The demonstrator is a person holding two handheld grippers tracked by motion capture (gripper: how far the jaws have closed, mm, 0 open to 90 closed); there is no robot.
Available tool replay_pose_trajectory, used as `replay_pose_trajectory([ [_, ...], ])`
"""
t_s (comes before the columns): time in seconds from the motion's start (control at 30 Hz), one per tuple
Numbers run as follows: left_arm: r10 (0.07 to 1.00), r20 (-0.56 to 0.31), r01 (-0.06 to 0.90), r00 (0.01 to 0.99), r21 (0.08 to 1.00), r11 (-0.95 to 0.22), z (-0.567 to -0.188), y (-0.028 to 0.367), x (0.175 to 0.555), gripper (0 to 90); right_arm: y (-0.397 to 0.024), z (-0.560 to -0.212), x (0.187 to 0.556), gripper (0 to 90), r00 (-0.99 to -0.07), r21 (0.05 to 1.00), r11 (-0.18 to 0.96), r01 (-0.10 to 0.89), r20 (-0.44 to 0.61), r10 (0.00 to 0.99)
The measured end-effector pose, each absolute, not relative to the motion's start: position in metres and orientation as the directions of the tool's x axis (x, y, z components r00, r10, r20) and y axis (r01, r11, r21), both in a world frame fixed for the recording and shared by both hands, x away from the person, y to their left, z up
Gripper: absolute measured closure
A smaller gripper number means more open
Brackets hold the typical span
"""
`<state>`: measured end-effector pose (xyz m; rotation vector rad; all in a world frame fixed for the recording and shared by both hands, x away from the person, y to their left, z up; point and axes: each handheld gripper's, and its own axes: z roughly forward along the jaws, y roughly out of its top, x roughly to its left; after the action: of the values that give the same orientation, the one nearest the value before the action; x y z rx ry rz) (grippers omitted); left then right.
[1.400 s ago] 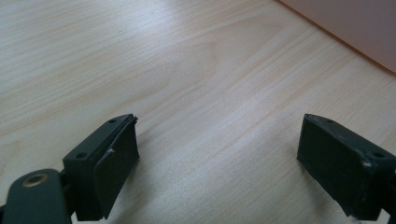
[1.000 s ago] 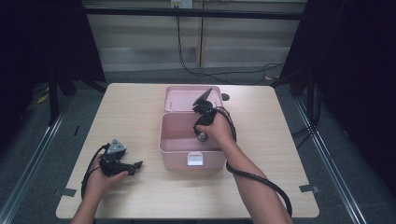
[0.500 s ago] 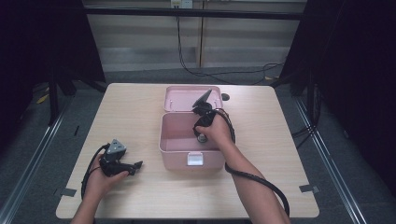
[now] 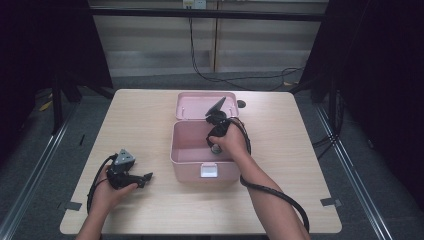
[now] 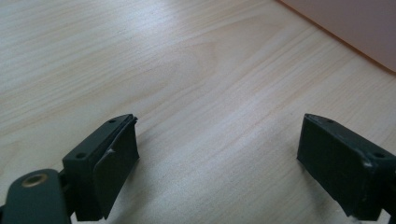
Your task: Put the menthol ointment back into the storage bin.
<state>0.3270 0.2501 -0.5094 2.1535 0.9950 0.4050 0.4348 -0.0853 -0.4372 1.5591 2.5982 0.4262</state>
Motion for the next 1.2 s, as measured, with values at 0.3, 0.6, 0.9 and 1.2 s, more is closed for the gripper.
replay_pose_trajectory([
  [0.3,0.758,-0.017,0.533,0.652,0.721,-0.442,-0.5095,0.2500,0.3269,11.8,-0.0848,-0.4401,0.4343,50.2,-0.482,0.277,0.448,0.850,0.067,0.874],
  [0.6,0.758,-0.016,0.533,0.652,0.720,-0.444,-0.5094,0.2500,0.3269,11.8,-0.0844,-0.4434,0.4347,50.0,-0.486,0.268,0.454,0.850,0.062,0.872],
  [0.9,0.756,-0.013,0.530,0.654,0.721,-0.447,-0.5093,0.2502,0.3271,11.6,-0.0832,-0.4456,0.4345,49.8,-0.492,0.270,0.460,0.846,0.064,0.868],
  [1.2,0.757,-0.016,0.533,0.653,0.720,-0.444,-0.5094,0.2500,0.3269,11.6,-0.0826,-0.4443,0.4346,49.5,-0.494,0.270,0.463,0.844,0.056,0.868],
])
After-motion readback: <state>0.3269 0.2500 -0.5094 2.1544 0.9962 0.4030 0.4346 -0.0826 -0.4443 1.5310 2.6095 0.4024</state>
